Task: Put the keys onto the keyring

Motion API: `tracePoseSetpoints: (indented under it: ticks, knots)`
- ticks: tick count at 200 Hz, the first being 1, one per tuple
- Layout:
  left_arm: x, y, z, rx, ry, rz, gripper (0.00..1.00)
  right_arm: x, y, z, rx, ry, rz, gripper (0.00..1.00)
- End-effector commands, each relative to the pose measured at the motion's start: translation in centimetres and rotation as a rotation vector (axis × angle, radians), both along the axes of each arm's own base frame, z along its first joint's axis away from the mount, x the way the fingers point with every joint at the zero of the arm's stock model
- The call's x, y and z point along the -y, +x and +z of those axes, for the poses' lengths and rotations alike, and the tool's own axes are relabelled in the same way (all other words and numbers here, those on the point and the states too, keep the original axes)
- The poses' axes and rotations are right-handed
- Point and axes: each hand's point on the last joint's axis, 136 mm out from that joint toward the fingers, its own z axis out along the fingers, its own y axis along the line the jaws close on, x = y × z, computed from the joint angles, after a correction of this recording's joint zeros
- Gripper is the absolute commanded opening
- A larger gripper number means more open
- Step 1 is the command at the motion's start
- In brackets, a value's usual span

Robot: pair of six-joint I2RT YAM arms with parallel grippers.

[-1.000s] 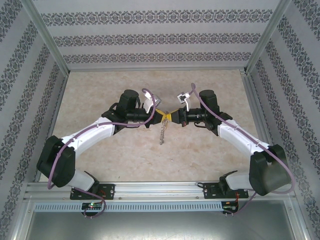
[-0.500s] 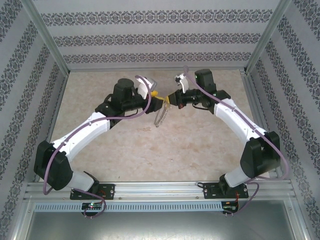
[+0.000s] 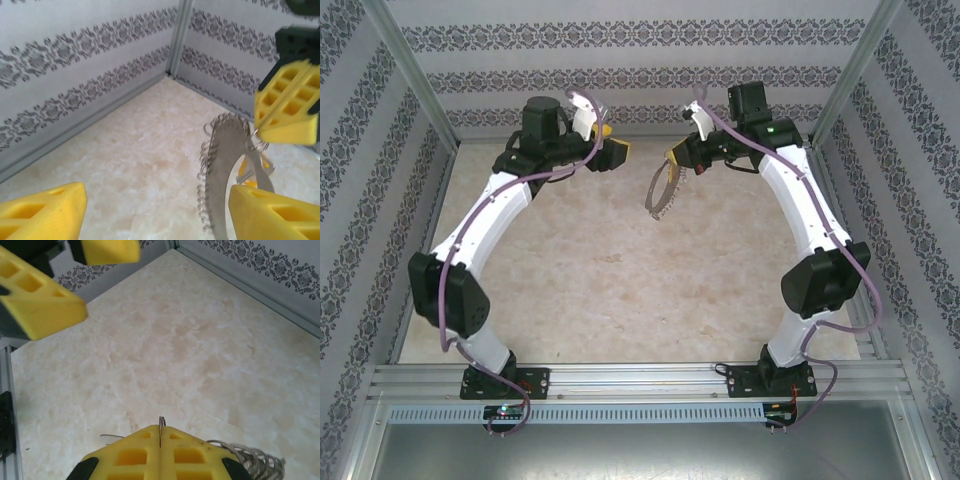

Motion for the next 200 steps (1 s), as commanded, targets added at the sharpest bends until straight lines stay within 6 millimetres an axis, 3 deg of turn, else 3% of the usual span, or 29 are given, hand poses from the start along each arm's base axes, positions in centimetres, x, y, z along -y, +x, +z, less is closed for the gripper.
tracePoseSetpoints:
  ticks: [1, 47, 110, 147, 200]
  knots:
    - [1.6, -1.3, -0.2, -0.042, 0.003, -0.174, 0.75, -0.3, -0.4, -0.4, -0.017, -0.02, 0.062, 0.0]
    - [3.6, -1.8, -1.4, -0.172, -0.017, -0.364, 0.75, -1.5, -0.4, -1.0, -0.042, -0.009, 0.124, 0.0]
    - [4.4, -3.9, -1.9, -0.228, -0.049, -0.536, 0.57, -2.3, -1.9, -0.1, -0.053, 0.024, 0.203, 0.0]
    - [4.5, -5.0, -1.5, -0.227, -0.077, -0.583, 0.5, -2.7, -3.0, 0.7, -0.055, 0.063, 0.238, 0.0]
    - [5.1, -5.6, -2.1, -0.242, -0.084, -0.618, 0.48, -3.2, -3.3, 0.3, -0.062, 0.059, 0.247, 0.0]
